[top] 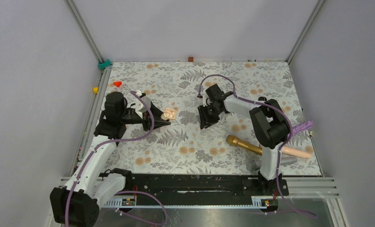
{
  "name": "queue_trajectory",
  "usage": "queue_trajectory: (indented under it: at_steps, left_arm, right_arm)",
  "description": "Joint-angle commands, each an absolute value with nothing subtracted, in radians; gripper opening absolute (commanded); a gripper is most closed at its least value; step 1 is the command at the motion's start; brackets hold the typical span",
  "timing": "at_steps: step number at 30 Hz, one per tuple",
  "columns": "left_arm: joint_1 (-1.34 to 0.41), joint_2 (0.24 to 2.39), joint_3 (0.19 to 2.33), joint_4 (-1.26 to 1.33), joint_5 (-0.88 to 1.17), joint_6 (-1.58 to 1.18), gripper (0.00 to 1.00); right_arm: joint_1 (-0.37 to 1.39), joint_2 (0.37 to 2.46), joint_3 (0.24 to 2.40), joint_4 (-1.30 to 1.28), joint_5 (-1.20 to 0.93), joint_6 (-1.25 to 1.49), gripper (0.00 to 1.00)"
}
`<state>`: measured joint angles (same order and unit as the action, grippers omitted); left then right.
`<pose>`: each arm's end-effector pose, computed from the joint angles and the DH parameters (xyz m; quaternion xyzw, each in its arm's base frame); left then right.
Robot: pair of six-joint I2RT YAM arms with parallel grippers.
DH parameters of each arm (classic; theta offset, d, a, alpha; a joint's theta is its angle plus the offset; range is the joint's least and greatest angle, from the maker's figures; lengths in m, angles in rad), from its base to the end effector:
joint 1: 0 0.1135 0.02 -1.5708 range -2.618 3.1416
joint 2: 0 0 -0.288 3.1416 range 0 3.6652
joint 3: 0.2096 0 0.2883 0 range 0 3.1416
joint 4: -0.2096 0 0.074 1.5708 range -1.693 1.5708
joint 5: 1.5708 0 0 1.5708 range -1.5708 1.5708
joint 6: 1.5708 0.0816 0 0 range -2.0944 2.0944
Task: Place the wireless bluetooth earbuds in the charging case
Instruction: Pick up the earbud from the center of the board.
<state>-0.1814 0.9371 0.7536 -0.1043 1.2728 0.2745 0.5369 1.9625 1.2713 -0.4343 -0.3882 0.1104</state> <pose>0.2137 -0.1185 0.3253 0.4920 0.5473 -0.4532 0.5029 0.3708 0.2566 0.1112 -0.2442 0.9263 0.2473 0.1456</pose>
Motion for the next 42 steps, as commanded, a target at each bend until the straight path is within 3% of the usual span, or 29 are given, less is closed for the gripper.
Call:
queue_trajectory:
  at_steps: [1,5,15,33,42]
  left_arm:
    - [-0.175,0.925,0.796,-0.078,1.295,0.296,0.0]
    - [-0.174,0.926,0.797,-0.078,1.296,0.296,0.0]
    - [-0.176,0.928,0.794,-0.078,1.291,0.299,0.0]
    - [-0.242,0.981,0.776,-0.015,1.139,0.256,0.0]
    - [-0.315,1.052,0.78,-0.005,1.058,0.234,0.0]
  right_arm:
    - [0.548,1.993,1.243,-0.499,-0.337,0.094,0.39]
    - [0.544,1.979,1.232,-0.483,-0.343,0.096,0.31]
    - [0.532,1.891,1.235,-0.453,-0.376,0.052,0.25]
    - [0.551,1.515,1.328,-0.537,-0.22,-0.182,0.23]
    - [0.68,1.299,1.309,-0.517,-0.083,-0.337,0.23]
